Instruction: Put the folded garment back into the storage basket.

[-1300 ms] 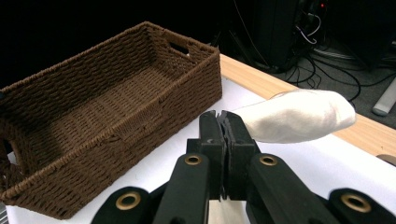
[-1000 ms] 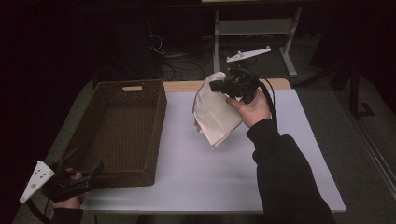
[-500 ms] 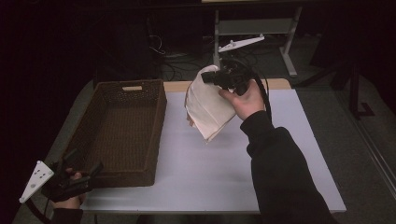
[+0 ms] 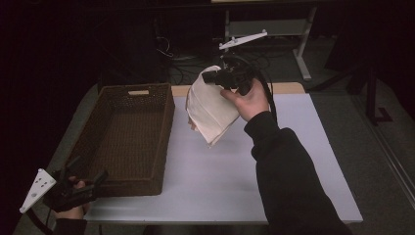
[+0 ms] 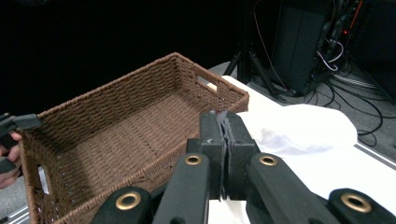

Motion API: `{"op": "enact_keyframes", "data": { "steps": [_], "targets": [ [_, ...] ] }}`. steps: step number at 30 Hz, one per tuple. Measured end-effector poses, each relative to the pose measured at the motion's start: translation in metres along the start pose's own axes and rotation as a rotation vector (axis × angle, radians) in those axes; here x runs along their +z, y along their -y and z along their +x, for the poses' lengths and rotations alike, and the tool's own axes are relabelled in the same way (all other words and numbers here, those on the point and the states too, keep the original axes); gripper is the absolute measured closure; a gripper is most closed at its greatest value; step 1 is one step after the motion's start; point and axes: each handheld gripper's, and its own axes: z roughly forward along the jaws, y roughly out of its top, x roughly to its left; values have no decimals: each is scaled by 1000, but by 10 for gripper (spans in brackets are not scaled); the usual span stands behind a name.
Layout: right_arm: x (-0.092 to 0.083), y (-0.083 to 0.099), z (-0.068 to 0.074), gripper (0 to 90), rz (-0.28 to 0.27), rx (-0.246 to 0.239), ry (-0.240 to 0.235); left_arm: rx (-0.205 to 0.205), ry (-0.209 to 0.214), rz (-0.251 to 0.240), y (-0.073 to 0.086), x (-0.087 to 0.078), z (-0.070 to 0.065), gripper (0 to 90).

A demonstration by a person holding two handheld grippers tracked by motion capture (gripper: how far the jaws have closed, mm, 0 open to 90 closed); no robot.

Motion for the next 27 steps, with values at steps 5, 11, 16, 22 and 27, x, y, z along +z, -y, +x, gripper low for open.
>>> {"op": "enact_keyframes", "data": {
  "steps": [5,11,16,22,27],
  "targets": [
    [4,-4,3,868,-7,-3,-12,3,-1,0,0,0,0,0],
    [10,-13,10,868,-13,-15,-26,1,0,-1,0,0,0,0],
    [13,-19,15,868,-13,-23,-40,0,-2,-1,0,0,-1,0],
    [20,-26,23,868,-18,-36,-55,10,-3,2,0,0,-1,0],
    [26,-31,29,868,-26,-42,-68,8,-3,0,0,0,0,0]
  ]
}}
